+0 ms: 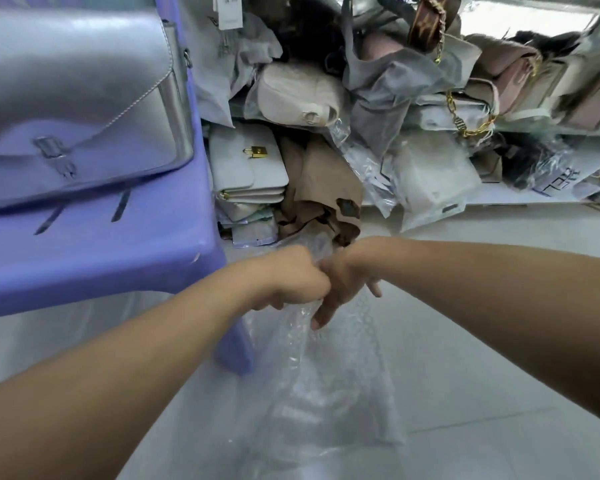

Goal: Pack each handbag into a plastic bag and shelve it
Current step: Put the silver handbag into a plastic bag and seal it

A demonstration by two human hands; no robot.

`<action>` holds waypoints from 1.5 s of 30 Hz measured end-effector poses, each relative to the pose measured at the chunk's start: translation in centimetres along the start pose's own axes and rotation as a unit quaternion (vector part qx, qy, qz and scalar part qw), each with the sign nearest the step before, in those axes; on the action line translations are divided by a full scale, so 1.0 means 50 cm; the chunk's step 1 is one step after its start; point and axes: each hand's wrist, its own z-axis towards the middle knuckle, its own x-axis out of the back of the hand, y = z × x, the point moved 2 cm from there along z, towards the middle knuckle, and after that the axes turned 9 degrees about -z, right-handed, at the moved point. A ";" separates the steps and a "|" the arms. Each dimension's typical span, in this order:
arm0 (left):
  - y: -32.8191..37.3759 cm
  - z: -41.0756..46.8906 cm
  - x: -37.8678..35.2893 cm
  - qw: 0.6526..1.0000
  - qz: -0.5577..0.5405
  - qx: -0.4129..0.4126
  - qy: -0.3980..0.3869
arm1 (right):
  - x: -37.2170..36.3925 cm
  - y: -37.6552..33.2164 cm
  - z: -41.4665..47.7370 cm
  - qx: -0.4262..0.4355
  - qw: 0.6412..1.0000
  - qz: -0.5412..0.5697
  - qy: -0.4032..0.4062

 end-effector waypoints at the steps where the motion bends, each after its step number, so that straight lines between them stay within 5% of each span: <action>1: 0.008 -0.005 0.007 0.999 -0.039 -0.005 0.006 | 0.005 0.011 0.001 -0.010 0.999 0.049 -0.009; 6: 0.042 -0.035 0.028 0.961 -0.272 -0.042 -0.005 | 0.063 0.074 -0.008 0.043 0.953 0.289 0.080; 10: 0.102 -0.069 0.076 0.816 -0.564 -0.125 -0.031 | 0.167 0.104 -0.033 0.074 0.821 0.465 0.324; 12: 0.120 -0.071 0.111 0.783 -0.602 -0.146 0.052 | 0.220 0.104 -0.039 0.095 0.775 0.505 0.369; 16: 0.121 -0.077 0.183 0.794 -0.516 -0.182 0.264 | 0.294 0.083 -0.070 0.118 0.702 0.526 0.465; 20: 0.103 -0.102 0.250 0.801 -0.390 -0.240 0.387 | 0.342 0.032 -0.121 0.088 0.571 0.520 0.630; 22: 0.103 -0.121 0.273 0.806 -0.378 -0.252 0.379 | 0.362 0.003 -0.155 0.094 0.518 0.535 0.661; 25: 0.108 -0.150 0.291 0.816 -0.444 -0.263 0.260 | 0.391 -0.049 -0.219 0.129 0.469 0.535 0.691; 27: 0.110 -0.175 0.305 0.792 -0.480 -0.313 0.211 | 0.400 -0.084 -0.243 0.168 0.478 0.533 0.677; 30: 0.099 -0.226 0.350 0.738 -0.485 -0.393 0.256 | 0.407 -0.159 -0.257 0.267 0.539 0.573 0.557; 36: 0.033 -0.350 0.458 0.663 -0.348 -0.481 0.456 | 0.529 -0.292 -0.323 0.349 0.512 0.479 0.622; 41: -0.044 -0.435 0.545 0.662 -0.053 -0.513 0.543 | 0.528 -0.339 -0.283 0.536 0.473 0.622 0.319; 45: -0.113 -0.464 0.613 0.687 0.261 -0.443 0.513 | 0.525 -0.373 -0.253 0.598 0.377 0.692 0.147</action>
